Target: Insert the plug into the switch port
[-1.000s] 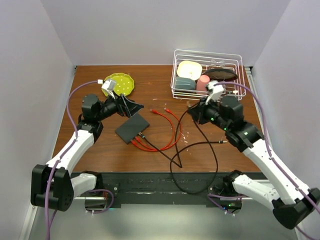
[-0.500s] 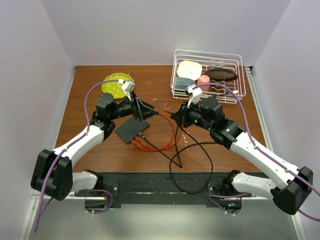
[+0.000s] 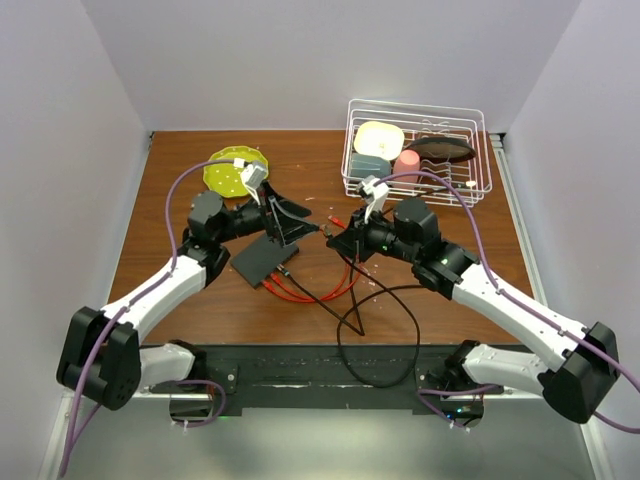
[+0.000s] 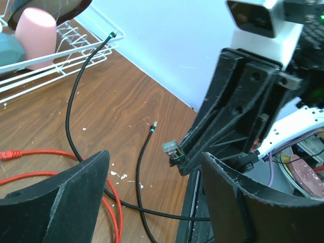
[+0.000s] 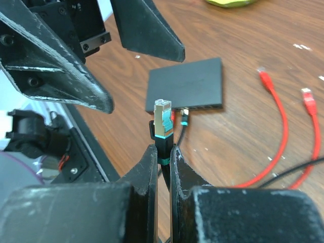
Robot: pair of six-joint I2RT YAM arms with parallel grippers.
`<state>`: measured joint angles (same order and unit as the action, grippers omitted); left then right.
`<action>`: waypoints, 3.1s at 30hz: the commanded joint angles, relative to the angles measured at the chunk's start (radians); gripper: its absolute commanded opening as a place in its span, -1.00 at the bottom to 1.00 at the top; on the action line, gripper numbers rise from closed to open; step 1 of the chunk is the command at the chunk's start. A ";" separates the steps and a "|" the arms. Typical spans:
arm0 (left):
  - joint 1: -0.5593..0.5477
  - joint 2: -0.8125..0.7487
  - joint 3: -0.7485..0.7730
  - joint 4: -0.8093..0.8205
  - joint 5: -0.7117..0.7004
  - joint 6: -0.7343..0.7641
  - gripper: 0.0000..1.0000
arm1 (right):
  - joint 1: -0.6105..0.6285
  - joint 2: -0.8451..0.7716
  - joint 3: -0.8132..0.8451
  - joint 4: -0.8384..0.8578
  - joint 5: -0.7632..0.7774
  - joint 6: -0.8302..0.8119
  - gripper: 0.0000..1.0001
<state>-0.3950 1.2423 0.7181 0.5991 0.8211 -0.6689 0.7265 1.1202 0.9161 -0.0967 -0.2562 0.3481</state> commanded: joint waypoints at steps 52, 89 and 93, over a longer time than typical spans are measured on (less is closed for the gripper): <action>-0.100 -0.003 -0.008 0.217 0.153 0.066 -1.00 | 0.005 -0.065 -0.020 0.230 -0.315 -0.004 -0.31; -0.071 -0.060 0.231 -0.461 -0.404 -0.167 -1.00 | 0.447 0.133 0.224 -0.008 1.003 -0.215 0.11; -0.067 -0.055 0.233 -0.461 -0.381 -0.166 -1.00 | 0.447 0.159 0.222 0.021 0.985 -0.222 0.12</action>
<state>-0.4732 1.2095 0.9371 0.0891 0.3977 -0.8120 1.1728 1.2785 1.1431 -0.1780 0.6937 0.1455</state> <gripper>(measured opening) 0.106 0.559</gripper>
